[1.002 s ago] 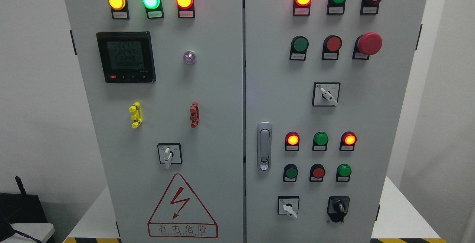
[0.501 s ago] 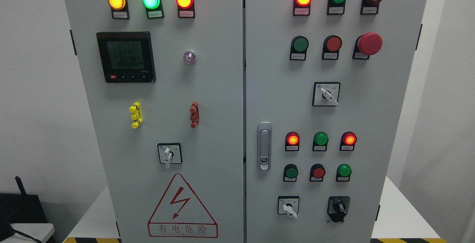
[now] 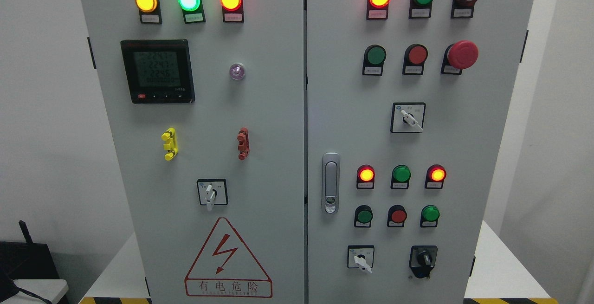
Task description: Turn on light switch 1
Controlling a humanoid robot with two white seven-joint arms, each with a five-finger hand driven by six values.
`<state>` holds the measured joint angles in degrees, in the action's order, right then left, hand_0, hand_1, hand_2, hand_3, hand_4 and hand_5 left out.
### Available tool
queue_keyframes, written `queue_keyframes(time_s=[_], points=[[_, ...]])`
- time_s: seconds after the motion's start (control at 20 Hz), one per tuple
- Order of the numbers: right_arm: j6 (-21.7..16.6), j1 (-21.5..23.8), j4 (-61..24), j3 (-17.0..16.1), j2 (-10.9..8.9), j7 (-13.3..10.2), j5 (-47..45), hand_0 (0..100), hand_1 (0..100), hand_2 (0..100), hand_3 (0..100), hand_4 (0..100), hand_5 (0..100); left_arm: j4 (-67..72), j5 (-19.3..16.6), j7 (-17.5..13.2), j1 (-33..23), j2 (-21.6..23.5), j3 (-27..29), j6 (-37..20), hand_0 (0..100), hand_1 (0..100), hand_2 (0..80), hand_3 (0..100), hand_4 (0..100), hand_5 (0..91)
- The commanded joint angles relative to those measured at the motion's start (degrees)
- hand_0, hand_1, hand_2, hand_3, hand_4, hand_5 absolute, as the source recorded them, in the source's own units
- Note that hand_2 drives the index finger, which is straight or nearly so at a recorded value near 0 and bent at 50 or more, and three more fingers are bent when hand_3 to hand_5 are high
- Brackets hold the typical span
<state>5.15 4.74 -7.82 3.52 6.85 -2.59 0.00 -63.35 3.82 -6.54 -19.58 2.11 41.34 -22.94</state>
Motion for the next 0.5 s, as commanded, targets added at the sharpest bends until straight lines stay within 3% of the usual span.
queue_keyframes(time_s=[0.0, 0.2, 0.45], points=[[0.0, 0.0, 0.0, 0.0, 0.0, 0.0, -1.1, 12, 39, 0, 0, 0, 0, -22.8, 0.1, -0.1, 0.6, 0.5, 4.8, -1.8, 15, 25, 34.3, 52, 67, 65.7], [0.0, 0.0, 0.0, 0.0, 0.0, 0.0, -1.1, 12, 39, 0, 0, 0, 0, -24.5, 0.1, 0.9, 1.4, 0.9, 1.6, -2.5, 10, 32, 40.7, 58, 70, 72.9], [0.0, 0.0, 0.0, 0.0, 0.0, 0.0, -1.1, 12, 39, 0, 0, 0, 0, -27.6, -0.3, 5.8, 2.2, 1.1, -5.1, -3.5, 8, 37, 41.8, 59, 71, 74.5]])
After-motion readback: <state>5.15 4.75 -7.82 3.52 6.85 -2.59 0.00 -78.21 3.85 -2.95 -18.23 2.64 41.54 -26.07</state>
